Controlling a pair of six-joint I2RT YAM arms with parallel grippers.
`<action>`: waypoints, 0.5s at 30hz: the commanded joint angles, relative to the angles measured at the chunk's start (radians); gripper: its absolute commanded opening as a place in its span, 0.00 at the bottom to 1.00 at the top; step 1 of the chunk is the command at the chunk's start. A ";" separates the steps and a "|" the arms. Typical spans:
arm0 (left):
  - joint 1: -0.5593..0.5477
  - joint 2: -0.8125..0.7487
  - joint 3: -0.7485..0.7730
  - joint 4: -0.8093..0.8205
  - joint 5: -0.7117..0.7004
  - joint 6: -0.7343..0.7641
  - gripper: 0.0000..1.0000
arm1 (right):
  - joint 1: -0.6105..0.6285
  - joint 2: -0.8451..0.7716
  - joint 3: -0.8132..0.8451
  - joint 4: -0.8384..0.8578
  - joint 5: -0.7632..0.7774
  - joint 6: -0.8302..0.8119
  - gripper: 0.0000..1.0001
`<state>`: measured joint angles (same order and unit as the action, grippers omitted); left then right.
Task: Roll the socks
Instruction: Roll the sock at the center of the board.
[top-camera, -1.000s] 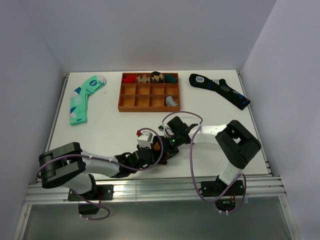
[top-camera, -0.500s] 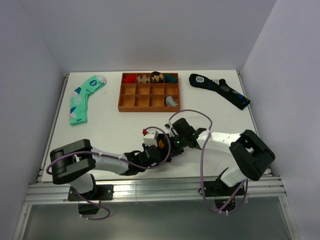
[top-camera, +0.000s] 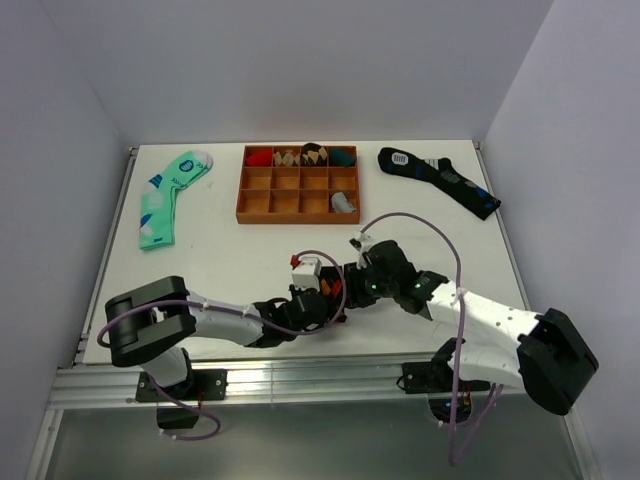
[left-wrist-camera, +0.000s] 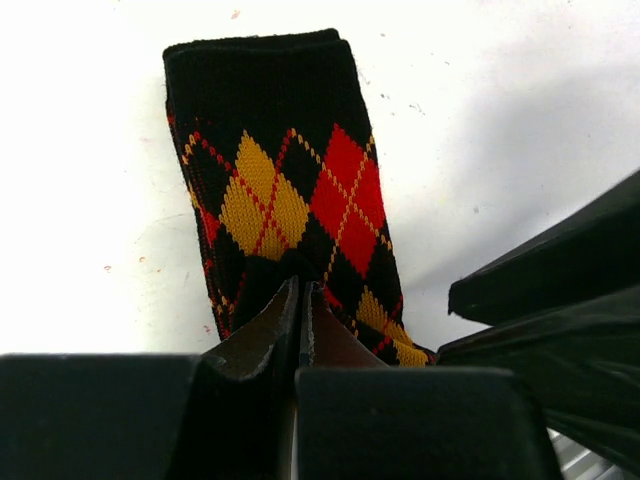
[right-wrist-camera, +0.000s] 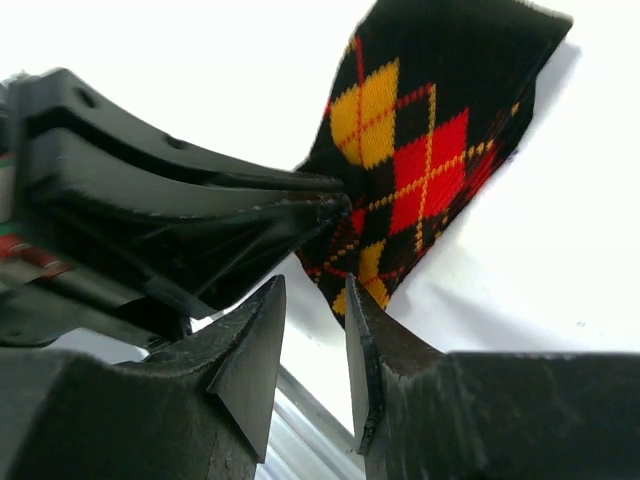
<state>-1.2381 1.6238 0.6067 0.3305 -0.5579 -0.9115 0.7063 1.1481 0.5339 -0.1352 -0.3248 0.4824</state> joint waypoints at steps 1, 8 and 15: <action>0.003 0.097 -0.048 -0.323 0.170 0.019 0.00 | -0.001 -0.071 -0.046 0.072 0.067 -0.001 0.37; 0.037 0.105 -0.021 -0.383 0.257 0.026 0.00 | 0.035 -0.182 -0.137 0.180 0.134 0.033 0.36; 0.075 0.097 -0.007 -0.416 0.369 0.040 0.00 | 0.172 -0.192 -0.149 0.238 0.303 0.019 0.36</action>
<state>-1.1641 1.6268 0.6579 0.2539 -0.3820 -0.9092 0.8204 0.9634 0.3813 0.0208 -0.1341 0.5083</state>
